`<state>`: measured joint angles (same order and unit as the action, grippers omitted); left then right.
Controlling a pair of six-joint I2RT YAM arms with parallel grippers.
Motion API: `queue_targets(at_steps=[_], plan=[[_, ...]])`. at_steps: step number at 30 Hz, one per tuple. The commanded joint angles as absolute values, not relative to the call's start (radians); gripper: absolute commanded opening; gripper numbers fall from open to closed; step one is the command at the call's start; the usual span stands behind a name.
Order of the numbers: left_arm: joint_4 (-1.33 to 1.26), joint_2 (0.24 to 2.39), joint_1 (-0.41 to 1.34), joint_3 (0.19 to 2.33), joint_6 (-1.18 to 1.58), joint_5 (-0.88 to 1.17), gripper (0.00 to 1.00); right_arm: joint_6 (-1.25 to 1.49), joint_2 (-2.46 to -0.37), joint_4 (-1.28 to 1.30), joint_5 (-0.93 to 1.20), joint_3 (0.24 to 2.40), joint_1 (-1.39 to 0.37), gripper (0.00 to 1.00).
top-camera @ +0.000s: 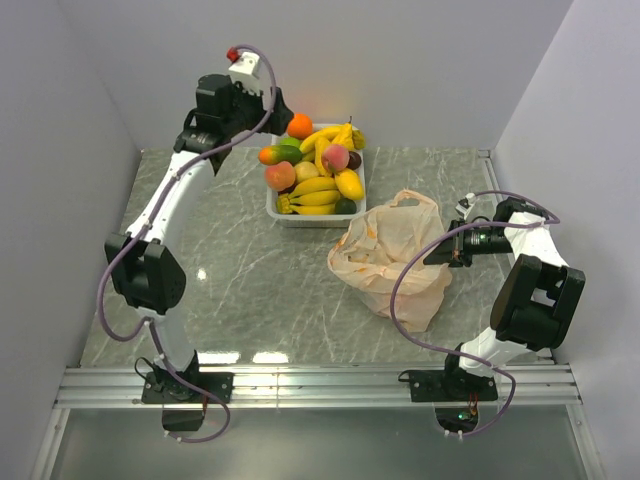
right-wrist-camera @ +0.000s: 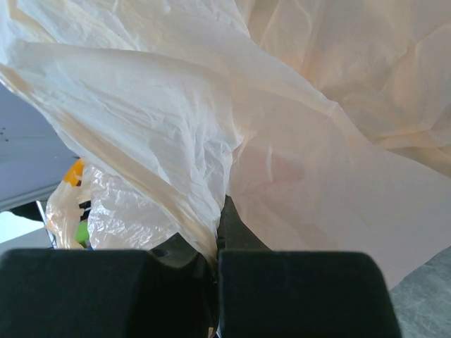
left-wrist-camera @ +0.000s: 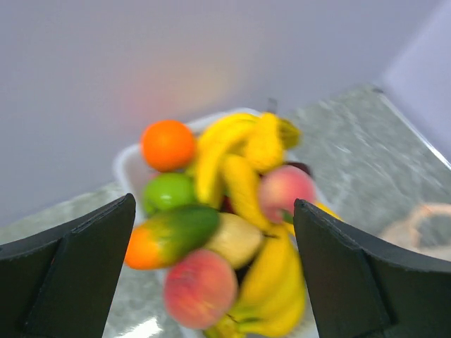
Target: Place the fake fruits into the plastic bag and tie a complex knot
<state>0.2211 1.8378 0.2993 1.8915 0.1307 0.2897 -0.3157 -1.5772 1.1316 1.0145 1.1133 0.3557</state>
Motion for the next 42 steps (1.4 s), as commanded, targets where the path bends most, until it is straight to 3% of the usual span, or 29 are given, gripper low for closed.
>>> queue_targets(at_steps=[1, 7, 12, 23, 30, 42], plan=[[0.178, 1.890, 0.267, 1.953, 0.100, 0.187, 0.99, -0.331, -1.566, 1.144, 1.020, 1.152, 0.348, 0.00], [0.262, 1.994, 0.163, 2.020, -0.009, 0.412, 0.97, -0.327, -1.569, 1.140, 1.015, 1.149, 0.350, 0.00], [0.319, 2.036, 0.150, 2.022, -0.086, 0.459, 0.97, -0.325, -1.577, 1.138, 1.011, 1.150, 0.350, 0.00], [0.258, 1.982, 0.130, 1.849, 0.202, 0.511, 0.99, -0.313, -1.569, 1.126, 1.000, 1.144, 0.350, 0.00], [0.253, 1.873, 0.155, 1.741, 0.367, 0.417, 0.99, -0.307, -1.575, 1.121, 1.011, 1.140, 0.350, 0.00], [0.328, 1.933, 0.245, 1.750, 0.423, 0.230, 0.99, -0.295, -1.565, 1.117, 1.005, 1.143, 0.345, 0.00]])
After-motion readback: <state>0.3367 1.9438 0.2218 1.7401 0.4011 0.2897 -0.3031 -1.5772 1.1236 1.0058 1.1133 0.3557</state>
